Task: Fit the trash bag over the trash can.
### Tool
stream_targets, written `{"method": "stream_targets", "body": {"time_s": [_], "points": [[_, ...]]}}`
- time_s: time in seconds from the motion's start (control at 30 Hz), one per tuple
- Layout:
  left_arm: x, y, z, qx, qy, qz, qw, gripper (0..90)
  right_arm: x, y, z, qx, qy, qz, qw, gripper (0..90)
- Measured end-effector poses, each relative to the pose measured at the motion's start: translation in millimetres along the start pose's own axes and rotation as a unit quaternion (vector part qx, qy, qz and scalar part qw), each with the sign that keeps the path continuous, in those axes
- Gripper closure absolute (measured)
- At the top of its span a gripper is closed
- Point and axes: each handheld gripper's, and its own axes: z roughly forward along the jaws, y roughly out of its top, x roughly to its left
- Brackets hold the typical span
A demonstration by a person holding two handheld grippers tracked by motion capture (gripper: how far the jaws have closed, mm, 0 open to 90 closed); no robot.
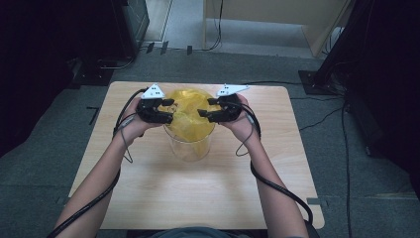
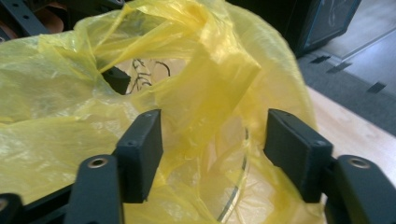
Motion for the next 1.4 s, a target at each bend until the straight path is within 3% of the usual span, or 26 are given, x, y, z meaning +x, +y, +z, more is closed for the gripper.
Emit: {"method": "stream_targets", "body": {"time_s": [0.17,0.3,0.43,0.6,0.7,0.8,0.83,0.9,1.0,1.2,1.3,1.4], "points": [[5.0,-5.0,2.6,0.015,0.000,-0.013,0.9998,36.8,-1.7,-2.6,6.1,0.027,0.011,0.009,0.9995,32.8],[5.9,-8.9,5.8,0.022,-0.010,-0.018,0.9995,36.9,-1.4,-5.8,12.5,0.061,0.030,0.021,0.9975,30.7],[6.0,-13.3,6.0,0.023,-0.023,-0.028,0.9991,38.4,-1.3,-10.0,13.3,0.072,0.036,0.025,0.9964,30.2],[7.7,-21.5,5.9,0.026,-0.042,-0.044,0.9978,39.2,-3.1,-18.0,14.1,0.095,0.056,0.060,0.9920,27.0],[9.8,-27.3,4.8,0.015,-0.063,-0.066,0.9957,38.0,-5.8,-25.3,12.7,0.085,0.072,0.101,0.9886,24.6],[8.9,-28.5,3.0,0.013,-0.062,-0.068,0.9957,36.7,-6.9,-29.5,10.3,0.080,0.082,0.126,0.9854,22.9],[7.8,-27.9,2.4,0.013,-0.056,-0.061,0.9965,36.3,-6.6,-29.8,9.2,0.076,0.080,0.119,0.9867,22.3],[5.2,-26.1,0.8,0.011,-0.049,-0.053,0.9973,35.8,-5.0,-28.6,5.2,0.059,0.065,0.080,0.9929,25.1],[4.6,-22.2,-4.4,-0.004,-0.049,-0.048,0.9976,35.2,-2.6,-25.7,-1.7,0.039,0.051,0.037,0.9972,26.7],[5.5,-16.7,-17.7,-0.026,-0.043,-0.029,0.9983,36.2,0.4,-16.8,-17.4,-0.003,0.053,0.026,0.9982,20.4],[5.1,-12.2,-25.1,-0.034,-0.041,-0.034,0.9980,34.7,2.6,-13.0,-24.5,-0.008,0.059,0.012,0.9982,20.3],[5.7,-7.8,-31.1,-0.038,-0.040,-0.024,0.9982,37.0,2.2,-9.2,-31.5,-0.026,0.057,0.017,0.9979,22.8]]}}
